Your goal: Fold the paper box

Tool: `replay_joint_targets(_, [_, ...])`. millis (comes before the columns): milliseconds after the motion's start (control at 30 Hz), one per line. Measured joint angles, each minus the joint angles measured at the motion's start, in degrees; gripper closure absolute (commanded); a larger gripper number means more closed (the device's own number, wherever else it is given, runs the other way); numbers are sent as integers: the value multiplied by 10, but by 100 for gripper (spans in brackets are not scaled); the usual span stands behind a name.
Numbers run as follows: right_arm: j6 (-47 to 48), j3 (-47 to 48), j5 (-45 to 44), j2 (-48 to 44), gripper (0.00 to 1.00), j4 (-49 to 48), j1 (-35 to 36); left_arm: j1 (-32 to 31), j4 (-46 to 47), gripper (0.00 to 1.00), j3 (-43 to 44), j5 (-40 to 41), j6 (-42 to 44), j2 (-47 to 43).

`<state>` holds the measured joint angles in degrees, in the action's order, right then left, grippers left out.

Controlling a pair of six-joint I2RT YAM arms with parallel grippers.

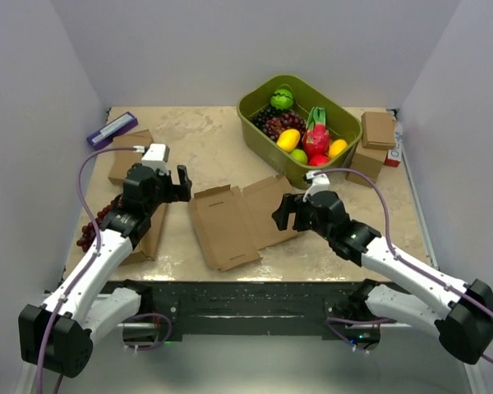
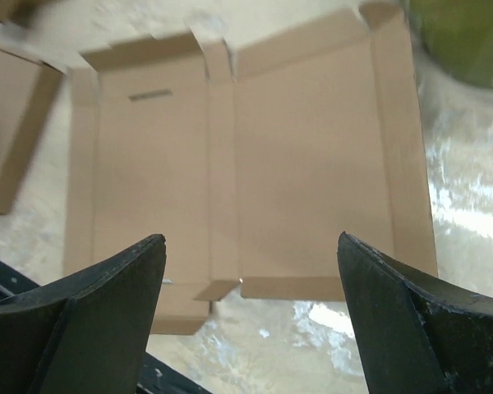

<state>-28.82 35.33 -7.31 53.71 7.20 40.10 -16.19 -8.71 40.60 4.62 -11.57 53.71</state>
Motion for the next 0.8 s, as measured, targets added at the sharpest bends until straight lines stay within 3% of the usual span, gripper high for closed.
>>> replay_joint_targets(467, [-12,20,-108,85,10,64,8,0,-50,0,-41,-48,-118,7])
replay_joint_targets(667, [-21,19,-109,65,11,48,8,0,-8,0,-213,-117,-261,-29])
replay_joint_targets(800, [-21,22,-100,75,11,47,8,0,13,0,-251,-123,-323,-63])
